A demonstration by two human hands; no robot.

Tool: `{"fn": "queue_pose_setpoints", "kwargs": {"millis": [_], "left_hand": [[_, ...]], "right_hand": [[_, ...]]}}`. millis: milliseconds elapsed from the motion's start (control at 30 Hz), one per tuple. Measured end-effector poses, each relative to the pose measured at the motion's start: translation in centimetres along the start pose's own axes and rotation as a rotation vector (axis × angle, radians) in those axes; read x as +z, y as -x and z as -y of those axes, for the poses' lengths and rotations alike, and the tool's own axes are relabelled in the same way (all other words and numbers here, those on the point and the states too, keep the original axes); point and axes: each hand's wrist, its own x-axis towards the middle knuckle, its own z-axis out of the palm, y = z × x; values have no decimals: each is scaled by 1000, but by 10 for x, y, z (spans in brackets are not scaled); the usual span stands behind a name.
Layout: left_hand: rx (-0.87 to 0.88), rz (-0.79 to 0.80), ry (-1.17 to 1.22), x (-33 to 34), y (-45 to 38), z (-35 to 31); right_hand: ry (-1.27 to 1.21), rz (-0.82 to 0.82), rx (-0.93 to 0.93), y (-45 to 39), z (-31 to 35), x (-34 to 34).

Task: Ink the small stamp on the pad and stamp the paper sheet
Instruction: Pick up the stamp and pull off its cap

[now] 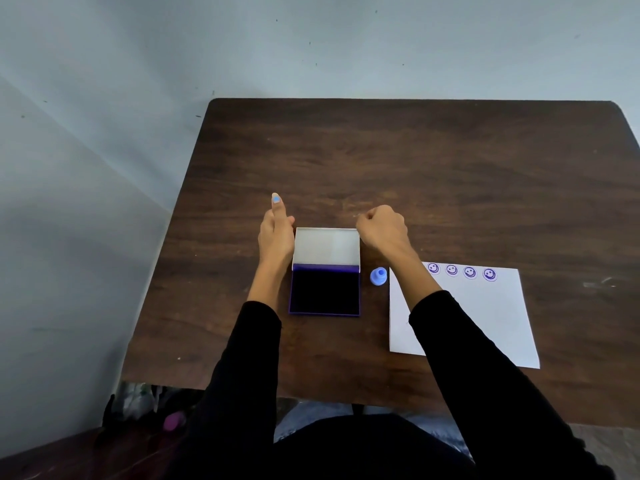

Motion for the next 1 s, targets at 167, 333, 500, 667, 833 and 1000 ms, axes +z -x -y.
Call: {"fn": "queue_pose_setpoints", "kwargs": {"millis": [167, 333, 500, 667, 833, 1000], "left_hand": [[85, 18, -49, 3, 15, 2], [210, 97, -221, 13, 39, 7], [303, 145, -328, 20, 65, 17], [333, 208, -479, 25, 91, 26], [343, 206, -599, 33, 108, 32], [424, 148, -684, 38, 118, 38]], "right_hand": [[-18, -60, -54, 6, -6, -19], [-2, -77, -99, 22, -21, -32], [31, -51, -117, 40, -39, -30], [120, -75, -157, 54, -56, -20], [207, -108, -343, 63, -72, -4], [89, -162, -367, 65, -81, 1]]}}
